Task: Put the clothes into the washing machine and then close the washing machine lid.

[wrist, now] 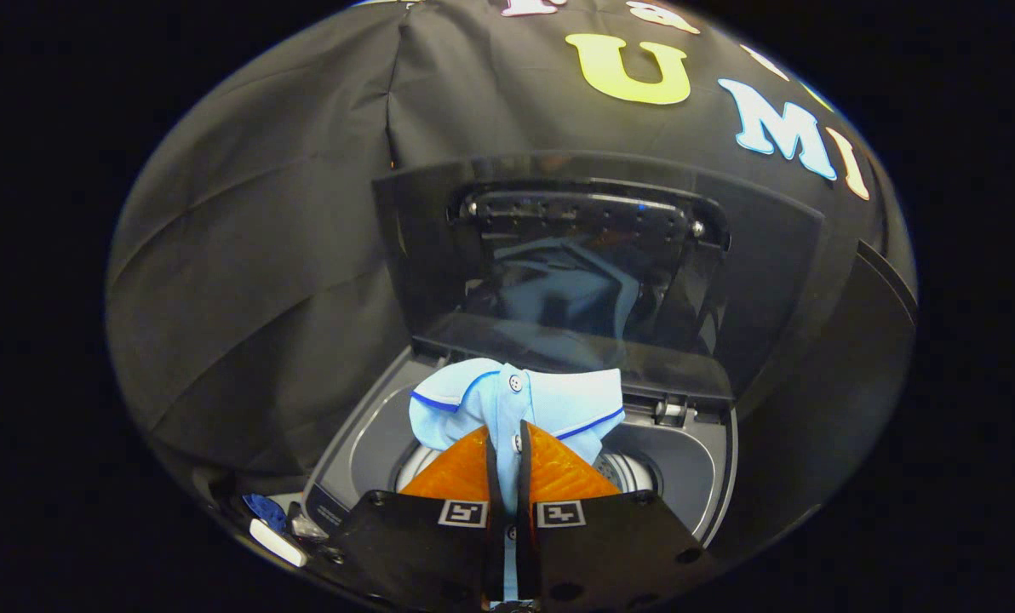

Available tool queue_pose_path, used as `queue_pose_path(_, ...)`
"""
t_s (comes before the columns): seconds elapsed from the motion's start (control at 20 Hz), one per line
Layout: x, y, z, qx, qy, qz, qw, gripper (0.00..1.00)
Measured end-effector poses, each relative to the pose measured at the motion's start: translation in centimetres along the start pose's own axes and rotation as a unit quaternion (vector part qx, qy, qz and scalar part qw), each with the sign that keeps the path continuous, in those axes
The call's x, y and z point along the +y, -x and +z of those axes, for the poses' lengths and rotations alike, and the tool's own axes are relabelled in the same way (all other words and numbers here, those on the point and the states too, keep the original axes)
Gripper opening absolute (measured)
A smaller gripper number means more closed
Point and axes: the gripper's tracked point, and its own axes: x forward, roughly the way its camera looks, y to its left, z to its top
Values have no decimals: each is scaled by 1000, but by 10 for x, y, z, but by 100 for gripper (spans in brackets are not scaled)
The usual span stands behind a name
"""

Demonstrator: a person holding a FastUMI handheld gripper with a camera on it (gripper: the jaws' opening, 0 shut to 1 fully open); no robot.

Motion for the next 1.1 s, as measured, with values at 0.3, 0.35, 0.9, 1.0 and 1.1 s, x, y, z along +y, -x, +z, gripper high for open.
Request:
queue_pose_path(0.3,-7,-15,-33,55,-1,-31,998,22)
queue_pose_path(0.35,-8,-15,-36,60,-2,-34,998,26)
queue_pose_path(0.9,-18,10,-31,40,-9,-47,998,97)
queue_pose_path(1.0,-18,20,-18,14,-7,-50,999,97)
queue_pose_path(1.1,-17,30,-3,-15,-3,-54,998,97)
